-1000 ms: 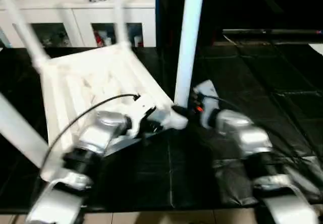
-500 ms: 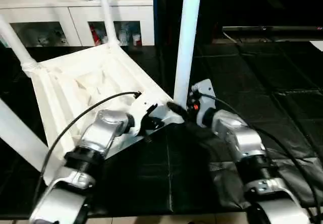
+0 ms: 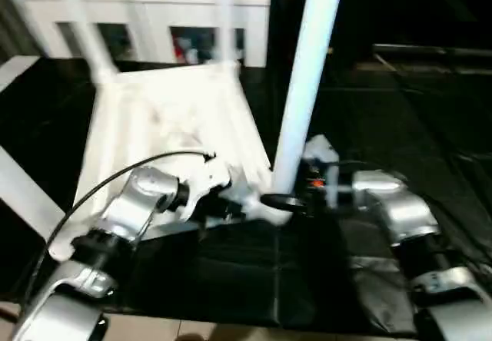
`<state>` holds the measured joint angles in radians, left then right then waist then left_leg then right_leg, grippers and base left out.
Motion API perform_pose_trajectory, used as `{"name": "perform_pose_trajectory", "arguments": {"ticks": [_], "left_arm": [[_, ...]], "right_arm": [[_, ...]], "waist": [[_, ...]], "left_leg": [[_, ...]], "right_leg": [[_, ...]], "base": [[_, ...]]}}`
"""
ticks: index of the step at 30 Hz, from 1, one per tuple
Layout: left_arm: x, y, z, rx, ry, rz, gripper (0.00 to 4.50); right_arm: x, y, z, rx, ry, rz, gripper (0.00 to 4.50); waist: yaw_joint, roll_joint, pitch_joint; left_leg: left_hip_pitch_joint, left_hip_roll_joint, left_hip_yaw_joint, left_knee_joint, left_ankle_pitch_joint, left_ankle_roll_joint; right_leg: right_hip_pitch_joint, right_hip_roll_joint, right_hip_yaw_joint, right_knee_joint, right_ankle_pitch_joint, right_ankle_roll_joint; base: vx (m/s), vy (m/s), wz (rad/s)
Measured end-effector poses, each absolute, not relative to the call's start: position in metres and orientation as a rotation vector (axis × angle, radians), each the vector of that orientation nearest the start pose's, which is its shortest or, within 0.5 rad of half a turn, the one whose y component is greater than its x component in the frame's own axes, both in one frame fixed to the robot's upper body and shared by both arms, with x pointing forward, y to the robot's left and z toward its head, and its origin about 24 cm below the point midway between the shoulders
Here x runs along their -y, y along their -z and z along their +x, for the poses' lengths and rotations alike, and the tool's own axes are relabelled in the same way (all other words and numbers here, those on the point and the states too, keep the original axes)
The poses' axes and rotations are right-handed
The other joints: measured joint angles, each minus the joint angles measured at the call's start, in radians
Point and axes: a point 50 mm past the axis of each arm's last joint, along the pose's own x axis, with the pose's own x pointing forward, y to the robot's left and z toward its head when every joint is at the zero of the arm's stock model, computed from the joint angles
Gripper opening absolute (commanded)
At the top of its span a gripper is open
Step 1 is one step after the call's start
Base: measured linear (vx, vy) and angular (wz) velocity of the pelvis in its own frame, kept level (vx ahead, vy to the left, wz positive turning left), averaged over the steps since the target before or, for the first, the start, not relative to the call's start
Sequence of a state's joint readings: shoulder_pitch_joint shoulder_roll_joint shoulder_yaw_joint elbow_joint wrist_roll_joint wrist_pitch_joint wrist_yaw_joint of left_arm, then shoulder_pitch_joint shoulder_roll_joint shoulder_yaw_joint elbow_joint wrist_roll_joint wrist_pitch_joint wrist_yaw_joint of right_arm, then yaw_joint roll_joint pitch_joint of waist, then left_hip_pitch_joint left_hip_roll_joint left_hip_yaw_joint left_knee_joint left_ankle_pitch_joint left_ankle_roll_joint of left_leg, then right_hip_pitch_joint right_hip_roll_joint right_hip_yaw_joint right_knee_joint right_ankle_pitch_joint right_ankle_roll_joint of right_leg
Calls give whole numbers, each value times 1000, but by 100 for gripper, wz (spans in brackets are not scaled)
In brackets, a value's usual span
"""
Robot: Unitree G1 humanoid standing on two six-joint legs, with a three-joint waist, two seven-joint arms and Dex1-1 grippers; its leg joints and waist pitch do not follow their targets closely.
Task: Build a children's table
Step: Rotate leg to tighten
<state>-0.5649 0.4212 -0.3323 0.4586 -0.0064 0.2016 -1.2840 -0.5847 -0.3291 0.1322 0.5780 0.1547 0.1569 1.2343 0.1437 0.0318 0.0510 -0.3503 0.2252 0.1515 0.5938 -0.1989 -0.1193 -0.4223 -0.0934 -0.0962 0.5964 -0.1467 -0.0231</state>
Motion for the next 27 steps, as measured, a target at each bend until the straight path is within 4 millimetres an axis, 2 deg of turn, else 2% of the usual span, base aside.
{"name": "perform_pose_trajectory", "arguments": {"ticks": [6, 7, 10, 12, 16, 17, 21, 27], "left_arm": [[-137, -57, 299, -522, 1499, 420, 0], [-138, -57, 298, -523, 1509, 421, 0], [-141, -58, 294, -536, 1549, 431, 0], [-142, -58, 293, -540, 1568, 440, 0], [-144, -58, 292, -540, 1583, 447, 0], [-144, -58, 292, -540, 1583, 447, 0], [-145, -59, 291, -537, 1585, 453, 0], [-145, -58, 289, -537, 1587, 449, 0]], "right_arm": [[143, -66, 312, -336, -1452, -114, 448], [144, -66, 311, -341, -1476, -112, 432], [147, -67, 307, -354, -1548, -102, 432], [147, -67, 305, -361, -1591, -101, 399], [147, -65, 303, -374, -1624, -89, 382], [147, -65, 304, -378, -1627, -86, 356], [146, -66, 304, -378, -1643, -80, 342], [144, -65, 303, -375, -1667, -72, 282]], "waist": [[0, 0, 0], [0, 0, 0], [0, 0, 0], [0, 0, 0], [0, 0, 0], [0, 0, 0], [-1, 0, 0], [0, -1, 0]], "left_leg": [[0, 1, 0, 0, 0, 0], [0, 1, 0, 0, 0, 0], [0, 1, 0, 0, 0, 0], [0, 1, 0, 0, 0, 0], [0, 1, 0, 1, 0, 0], [0, 1, 0, 1, 0, 0], [0, 1, 0, 1, 0, 0], [0, 1, 0, 1, 0, 0]], "right_leg": [[4, 0, 0, 1, 0, 1], [4, 0, 0, 1, 0, 1], [4, 0, 0, 2, -1, 1], [4, 0, 0, 3, -1, 1], [3, 0, 0, 3, -1, 1], [3, 0, 0, 4, -1, 1], [3, 0, 0, 4, -1, 2], [3, 0, 0, 4, -2, 3]], "base": [[0, 0, 0], [0, 0, 0], [0, 0, 0], [0, 0, 0], [0, 0, 0], [0, 0, 0], [0, 0, 0], [0, 0, 0]]}}
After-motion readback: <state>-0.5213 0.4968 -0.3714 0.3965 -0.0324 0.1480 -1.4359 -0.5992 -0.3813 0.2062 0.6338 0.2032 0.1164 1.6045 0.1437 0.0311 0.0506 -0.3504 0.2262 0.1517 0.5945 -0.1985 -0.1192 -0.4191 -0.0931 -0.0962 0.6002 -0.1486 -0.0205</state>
